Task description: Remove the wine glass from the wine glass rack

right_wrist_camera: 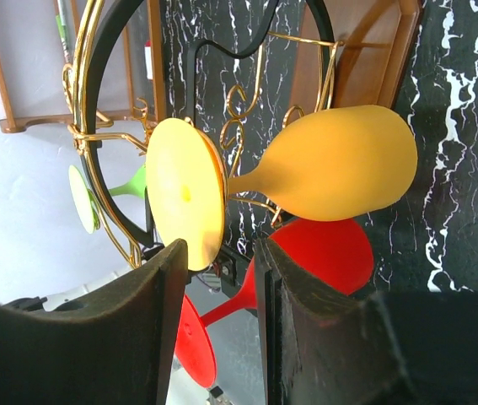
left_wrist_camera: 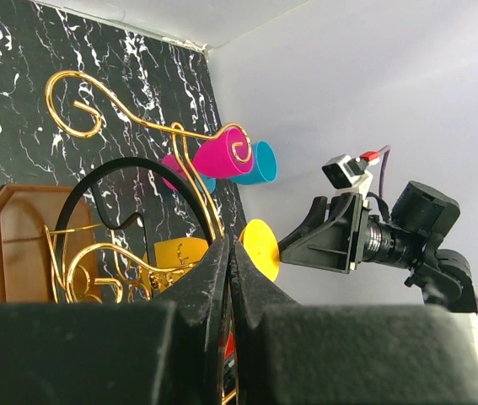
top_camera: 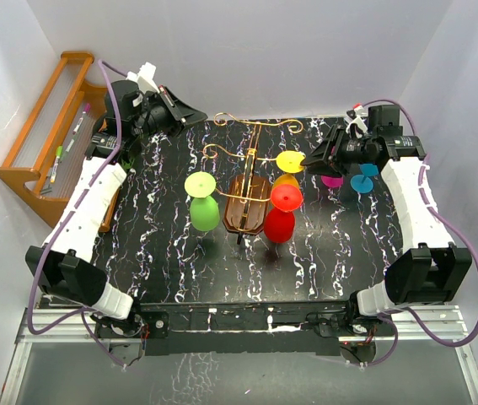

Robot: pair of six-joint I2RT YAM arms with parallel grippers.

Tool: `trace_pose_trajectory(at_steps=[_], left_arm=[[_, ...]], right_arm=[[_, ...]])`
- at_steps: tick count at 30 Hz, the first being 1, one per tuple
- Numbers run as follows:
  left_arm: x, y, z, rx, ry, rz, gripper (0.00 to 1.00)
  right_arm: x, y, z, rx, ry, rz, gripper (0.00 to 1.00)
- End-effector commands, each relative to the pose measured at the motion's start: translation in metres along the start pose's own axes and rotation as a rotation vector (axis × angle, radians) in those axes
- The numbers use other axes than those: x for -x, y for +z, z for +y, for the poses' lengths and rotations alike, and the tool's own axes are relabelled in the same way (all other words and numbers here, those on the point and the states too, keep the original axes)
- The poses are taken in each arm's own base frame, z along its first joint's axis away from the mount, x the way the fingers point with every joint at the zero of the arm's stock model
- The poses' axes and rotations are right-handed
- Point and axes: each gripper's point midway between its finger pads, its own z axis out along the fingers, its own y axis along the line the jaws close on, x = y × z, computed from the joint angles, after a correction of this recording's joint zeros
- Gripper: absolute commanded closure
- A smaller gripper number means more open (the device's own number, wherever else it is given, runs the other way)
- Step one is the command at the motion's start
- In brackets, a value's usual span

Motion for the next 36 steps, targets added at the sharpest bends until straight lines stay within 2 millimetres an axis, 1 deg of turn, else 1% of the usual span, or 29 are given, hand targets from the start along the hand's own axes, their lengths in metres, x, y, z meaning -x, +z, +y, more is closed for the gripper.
trace_pose_trajectory(at_steps=[1, 10, 11, 12, 20, 22, 26, 29, 36], left_arm=[[0.005, -0.018, -0.02, -0.04, 0.028, -0.034, 1.0], [0.003, -0.015, -0.016, -0.038, 0.018, -0.025, 1.0], [0.003, -0.014, -0.015, -0.037, 0.016, -0.023, 1.0], [0.002, -0.014, -0.015, -0.036, 0.014, -0.023, 1.0], [-0.001, -0.013, -0.011, -0.027, 0.005, -0.016, 1.0], [-0.001, -0.014, -0.011, -0.027, 0.003, -0.015, 1.0], [0.0, -0.014, -0.011, -0.025, 0.003, -0.017, 1.0], [0.0, -0.013, -0.011, -0.025, 0.0, -0.016, 1.0], [0.001, -0.01, -0.013, -0.036, -0.013, -0.012, 1.0]], right_arm=[[0.011, -0.007, 0.025, 0.097, -0.083, -0.066, 0.6], [0.019, 0.002, 0.02, 0.101, -0.079, -0.068, 0.62], [0.013, 0.007, 0.024, 0.111, -0.089, -0.048, 0.62], [0.011, 0.009, 0.025, 0.116, -0.091, -0.042, 0.63], [0.007, 0.017, 0.024, 0.123, -0.098, -0.026, 0.64], [0.005, 0.019, 0.023, 0.121, -0.094, -0.021, 0.67], [0.006, 0.019, 0.021, 0.106, -0.094, -0.032, 0.84], [0.006, 0.018, 0.021, 0.096, -0.09, -0.038, 0.91], [0.008, 0.012, 0.013, 0.031, -0.069, -0.069, 0.92]])
